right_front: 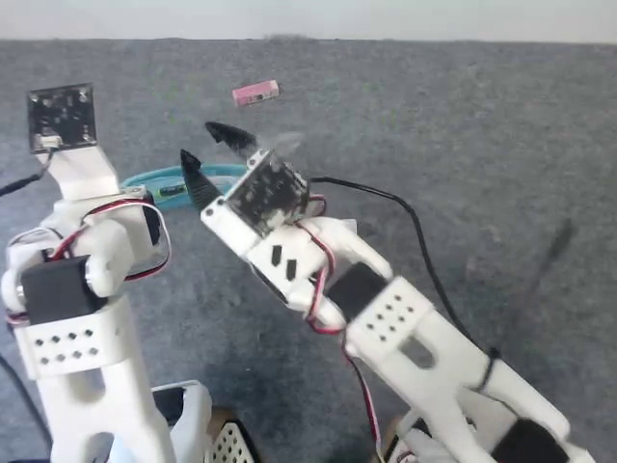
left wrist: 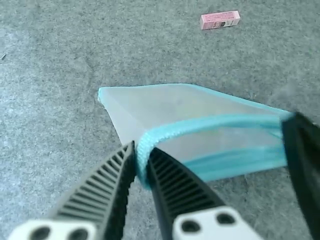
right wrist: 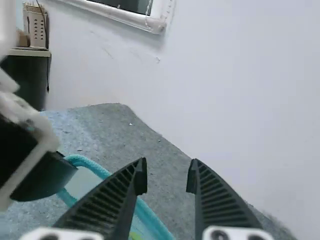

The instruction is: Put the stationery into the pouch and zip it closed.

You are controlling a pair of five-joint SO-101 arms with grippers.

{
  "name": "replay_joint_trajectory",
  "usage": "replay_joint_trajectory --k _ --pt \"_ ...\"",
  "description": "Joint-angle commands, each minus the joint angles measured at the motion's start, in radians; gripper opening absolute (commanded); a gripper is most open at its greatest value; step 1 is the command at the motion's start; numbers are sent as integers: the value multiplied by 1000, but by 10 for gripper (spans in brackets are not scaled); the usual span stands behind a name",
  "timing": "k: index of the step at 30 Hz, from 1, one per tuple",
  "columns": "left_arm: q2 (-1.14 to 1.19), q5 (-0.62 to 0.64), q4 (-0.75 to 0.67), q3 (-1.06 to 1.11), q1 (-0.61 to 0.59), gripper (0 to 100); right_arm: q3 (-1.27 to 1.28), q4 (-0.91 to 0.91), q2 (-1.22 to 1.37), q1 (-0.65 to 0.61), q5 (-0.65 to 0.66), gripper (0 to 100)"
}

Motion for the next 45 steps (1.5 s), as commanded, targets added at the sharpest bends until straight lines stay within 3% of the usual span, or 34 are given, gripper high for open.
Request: replay_joint_trajectory --k 1,7,10,18,23,35,40,45 --pt "-38 0 -38 -31 -3 12 -63 139 -137 1 77 126" --pt "-38 0 -40 -31 -8 12 -58 593 -245 173 100 127" --pt "-38 0 -37 -31 -9 12 -58 708 -209 257 204 127" --pt "-40 -5 -20 -30 -11 12 -64 754 166 292 667 137" --pt "-43 -5 -20 -30 -11 12 -117 699 443 294 873 225" --pt "-44 -38 -28 -30 -106 12 -506 705 854 380 787 243" --pt "-44 -38 -28 -31 -103 12 -511 771 908 358 895 242" --pt "-44 -38 -38 -31 -104 12 -508 809 905 363 918 242"
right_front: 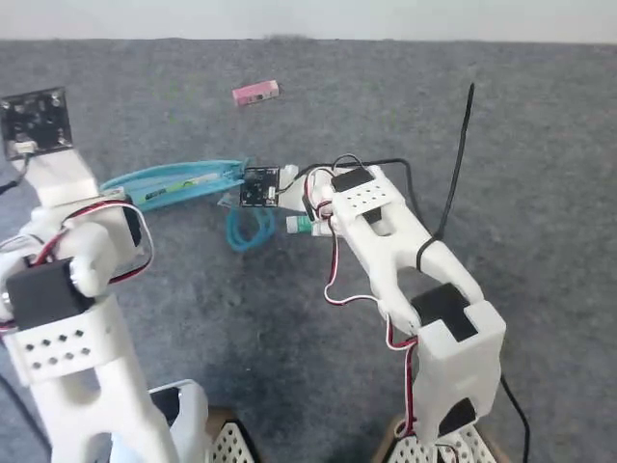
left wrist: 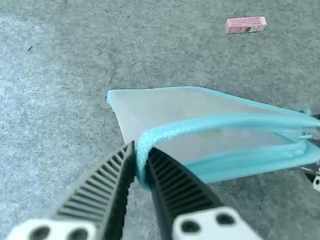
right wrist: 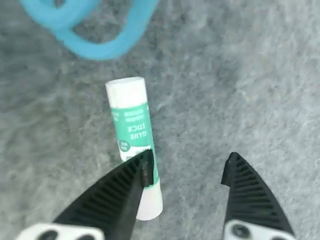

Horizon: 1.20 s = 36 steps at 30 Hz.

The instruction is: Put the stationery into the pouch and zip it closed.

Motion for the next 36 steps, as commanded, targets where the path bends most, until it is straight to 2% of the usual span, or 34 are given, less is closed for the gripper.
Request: replay_joint_trajectory --k 1,9,17,19,23,24,26,32,36 --pt "-44 -12 -38 -31 -8 12 2 73 -1 -4 26 242" --pt "-44 -11 -38 -30 -6 12 2 288 -102 -64 74 242" --pt "-44 -11 -34 -30 -8 12 -31 303 -19 -79 71 239" --pt "-44 -11 -34 -30 -9 12 -46 305 12 -77 71 195" --pt "-44 -11 -34 -30 -9 12 -61 305 39 -77 69 22" --pt "-44 -11 -34 -30 -9 12 -61 305 41 -77 69 0" --pt "-44 -11 -34 -30 -9 12 -58 312 39 -62 66 26" --pt "-44 -11 -37 -30 -9 12 -57 314 -18 47 -98 8" --pt "-43 -11 -37 -30 -9 12 -58 349 -183 84 -261 8"
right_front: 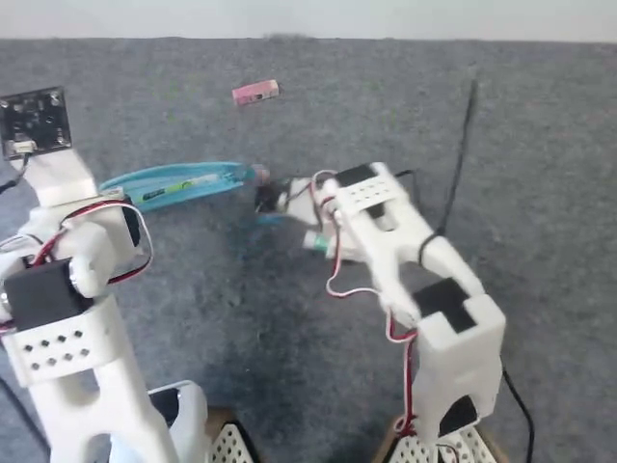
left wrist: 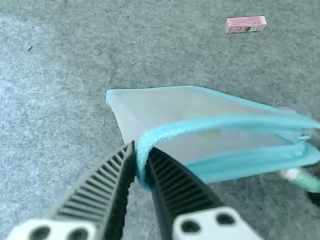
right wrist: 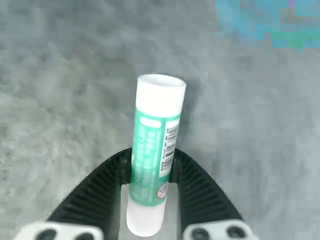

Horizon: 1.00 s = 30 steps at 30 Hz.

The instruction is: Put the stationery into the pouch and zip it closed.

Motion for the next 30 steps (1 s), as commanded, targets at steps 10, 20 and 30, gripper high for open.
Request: replay_joint_trajectory --k 10,20,30 --pt "-40 -11 -35 -30 -6 12 60 27 -819 24 -451 8" --pt "-43 -11 -18 -28 -5 12 311 -440 -1142 -185 -908 8" --pt "-40 -11 -18 -28 -5 12 598 -1110 -1093 -346 -902 9"
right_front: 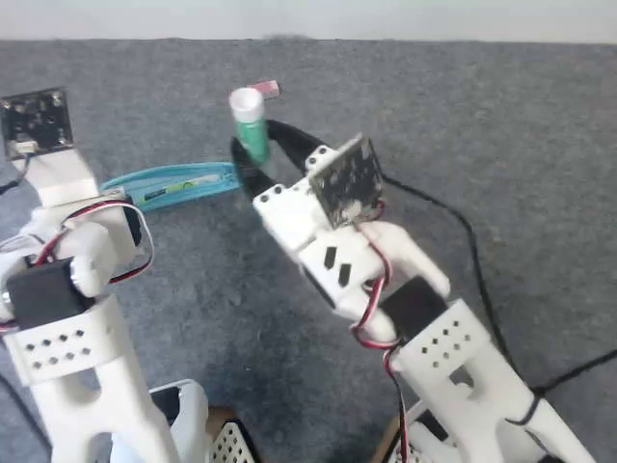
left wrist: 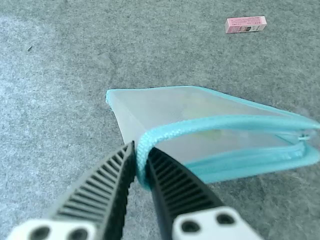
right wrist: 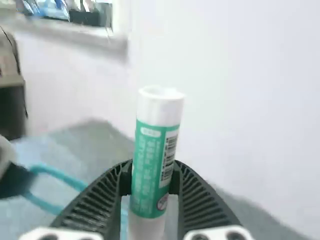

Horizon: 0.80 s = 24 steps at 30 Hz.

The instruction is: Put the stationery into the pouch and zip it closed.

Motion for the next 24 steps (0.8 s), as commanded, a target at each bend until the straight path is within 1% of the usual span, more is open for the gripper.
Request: replay_joint_trajectory --k 1,4,11,15,19,24 --pt "-40 -11 -18 -28 -3 12 -15 -139 36 -38 8 8" --pt "-44 -11 -20 -13 -3 12 -77 -180 119 -58 8 9" --pt "-44 -11 -20 -19 -2 12 -288 -188 392 -108 -5 9" --pt "-40 -11 -23 -30 -2 12 -339 -189 483 -101 -133 8" --pt "-37 -9 -14 -67 -3 12 -347 -189 463 -90 -150 7" --pt "-35 15 2 -93 -3 12 -311 -186 352 -81 -130 7"
